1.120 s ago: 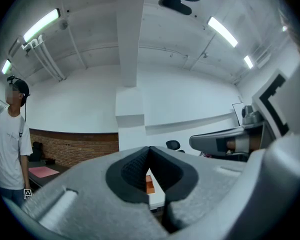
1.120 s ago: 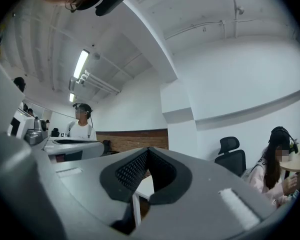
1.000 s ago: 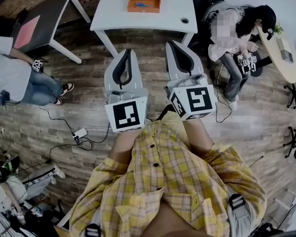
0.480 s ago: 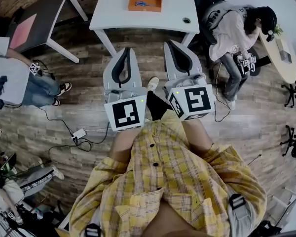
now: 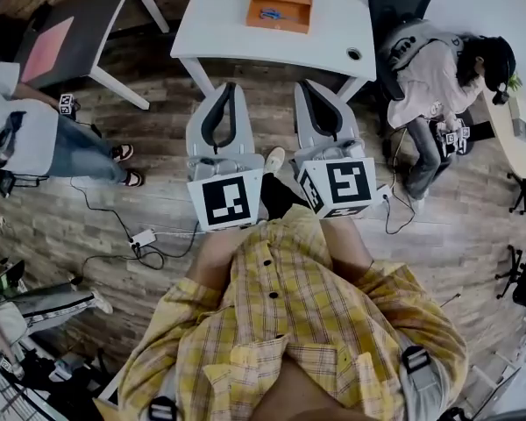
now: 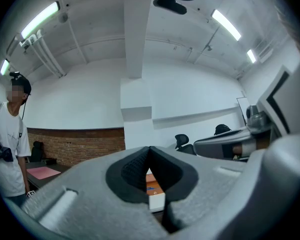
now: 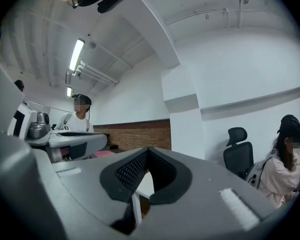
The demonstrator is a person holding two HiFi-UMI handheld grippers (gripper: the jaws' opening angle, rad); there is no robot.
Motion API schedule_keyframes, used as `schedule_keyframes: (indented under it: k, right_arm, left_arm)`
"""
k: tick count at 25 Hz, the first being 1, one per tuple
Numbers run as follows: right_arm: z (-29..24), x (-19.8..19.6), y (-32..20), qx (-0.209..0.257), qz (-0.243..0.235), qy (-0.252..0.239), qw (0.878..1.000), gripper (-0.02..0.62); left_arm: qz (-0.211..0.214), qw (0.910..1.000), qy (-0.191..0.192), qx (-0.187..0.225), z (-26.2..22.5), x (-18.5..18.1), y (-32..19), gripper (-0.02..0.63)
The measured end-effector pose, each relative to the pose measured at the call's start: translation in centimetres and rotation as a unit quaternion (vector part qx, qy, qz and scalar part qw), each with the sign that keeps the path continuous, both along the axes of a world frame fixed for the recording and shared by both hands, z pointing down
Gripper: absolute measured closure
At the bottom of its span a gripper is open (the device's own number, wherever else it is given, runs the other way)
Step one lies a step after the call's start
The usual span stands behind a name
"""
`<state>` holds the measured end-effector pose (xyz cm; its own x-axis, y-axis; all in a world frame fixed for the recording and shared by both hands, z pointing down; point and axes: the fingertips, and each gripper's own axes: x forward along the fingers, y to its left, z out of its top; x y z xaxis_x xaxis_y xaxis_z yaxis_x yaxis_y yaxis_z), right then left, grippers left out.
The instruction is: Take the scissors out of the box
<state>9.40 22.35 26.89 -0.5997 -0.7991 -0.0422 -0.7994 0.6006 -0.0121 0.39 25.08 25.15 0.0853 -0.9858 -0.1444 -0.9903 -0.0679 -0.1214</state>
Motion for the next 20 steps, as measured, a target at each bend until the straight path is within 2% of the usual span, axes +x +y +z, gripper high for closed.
schedule_keyframes:
  k: [7, 20]
  right_arm:
    - [0.7, -3.0, -7.9, -0.007, 0.003, 0.002, 1.0, 0.591]
    - [-0.1, -7.2, -23.8, -0.028, -0.001, -0.005, 1.0, 0.591]
  left_arm:
    - [-0.001, 0.9999, 0.007, -0.013, 0.9, -3.2, -7.8, 0.606]
    - [0.002, 0.9994, 0.002, -0.034, 0.3, -7.0, -23.3, 0.606]
